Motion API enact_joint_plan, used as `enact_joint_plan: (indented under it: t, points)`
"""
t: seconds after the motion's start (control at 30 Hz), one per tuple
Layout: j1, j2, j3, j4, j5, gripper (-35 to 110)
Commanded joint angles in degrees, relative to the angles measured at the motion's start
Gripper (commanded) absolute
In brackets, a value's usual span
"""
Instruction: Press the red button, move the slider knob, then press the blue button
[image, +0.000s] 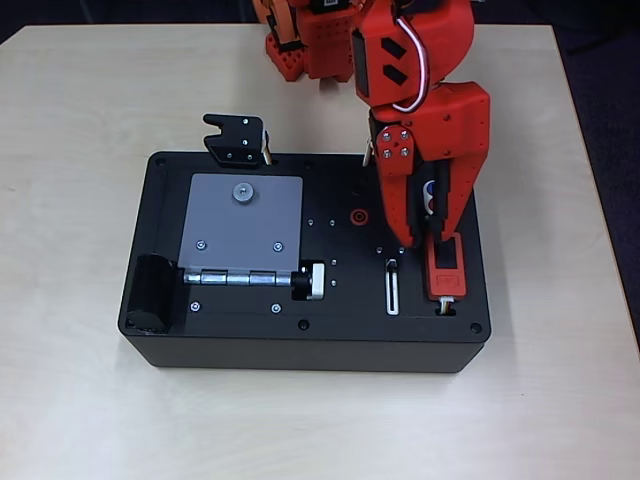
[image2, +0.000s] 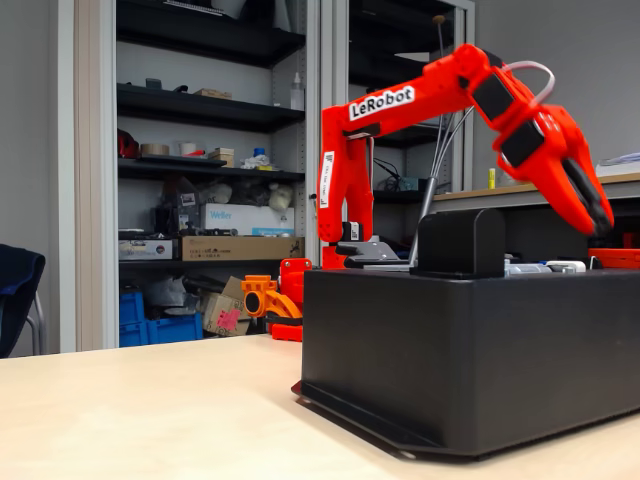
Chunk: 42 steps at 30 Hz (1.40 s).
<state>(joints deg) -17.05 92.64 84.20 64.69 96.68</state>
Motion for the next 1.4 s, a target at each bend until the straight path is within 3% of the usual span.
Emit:
enact_joint_plan:
  t: [0.0, 1.37]
  points:
    - [0.4, 0.3, 0.6, 0.1, 0.7, 0]
    - [6.8, 2.5, 11.2, -5.6, -0.1, 0]
